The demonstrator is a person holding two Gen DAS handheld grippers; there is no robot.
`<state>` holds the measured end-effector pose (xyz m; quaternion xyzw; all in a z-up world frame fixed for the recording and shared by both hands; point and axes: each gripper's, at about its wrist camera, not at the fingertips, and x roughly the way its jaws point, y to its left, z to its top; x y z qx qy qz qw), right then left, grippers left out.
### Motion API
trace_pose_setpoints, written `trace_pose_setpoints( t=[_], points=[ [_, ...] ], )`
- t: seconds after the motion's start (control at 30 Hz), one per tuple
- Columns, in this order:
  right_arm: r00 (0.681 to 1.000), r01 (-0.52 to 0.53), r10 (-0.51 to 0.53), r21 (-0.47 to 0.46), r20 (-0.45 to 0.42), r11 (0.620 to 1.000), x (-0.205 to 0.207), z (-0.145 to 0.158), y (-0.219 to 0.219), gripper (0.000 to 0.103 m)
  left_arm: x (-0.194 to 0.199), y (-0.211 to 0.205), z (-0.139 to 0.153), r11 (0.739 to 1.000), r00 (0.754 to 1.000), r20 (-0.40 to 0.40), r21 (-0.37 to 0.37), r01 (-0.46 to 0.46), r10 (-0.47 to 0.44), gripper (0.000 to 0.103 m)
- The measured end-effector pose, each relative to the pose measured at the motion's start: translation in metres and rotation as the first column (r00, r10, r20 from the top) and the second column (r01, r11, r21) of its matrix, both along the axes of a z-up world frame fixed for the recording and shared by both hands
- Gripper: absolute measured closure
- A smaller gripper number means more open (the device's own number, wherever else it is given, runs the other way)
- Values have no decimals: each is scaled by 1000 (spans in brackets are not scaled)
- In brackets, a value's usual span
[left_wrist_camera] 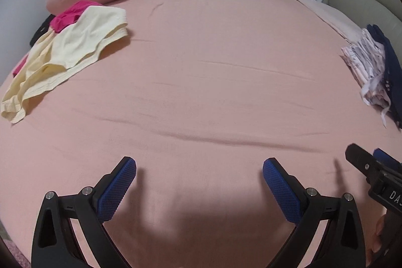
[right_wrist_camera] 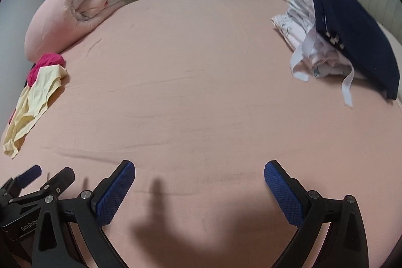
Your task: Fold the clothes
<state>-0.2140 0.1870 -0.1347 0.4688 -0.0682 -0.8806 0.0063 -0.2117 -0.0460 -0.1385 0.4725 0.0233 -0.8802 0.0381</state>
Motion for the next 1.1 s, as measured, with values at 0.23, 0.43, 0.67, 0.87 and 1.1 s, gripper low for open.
trace_pose_setpoints(
  t=[0.23,0.43,0.67,0.87,1.1],
  points=[
    [998,-55,54,25,13,998,20,45,-9,0,28,-5,52,1000,1000,-16,29,-10,10,0],
    [992,-88,94,86,-79,992,91,122,-18,0,89,-1,122,1000,994,-112,-7,17,-18,0],
    [996,-64,68,66,-58,996,135,130,-19,0,152,8,149,1000,990,-138,1,13,-13,0],
    [993,-77,84,86,-88,993,167,141,-19,0,181,14,152,999,988,-153,17,39,-36,0],
    [993,-78,84,79,-87,994,181,139,-15,0,192,13,160,999,981,-195,41,29,-21,0]
  ],
)
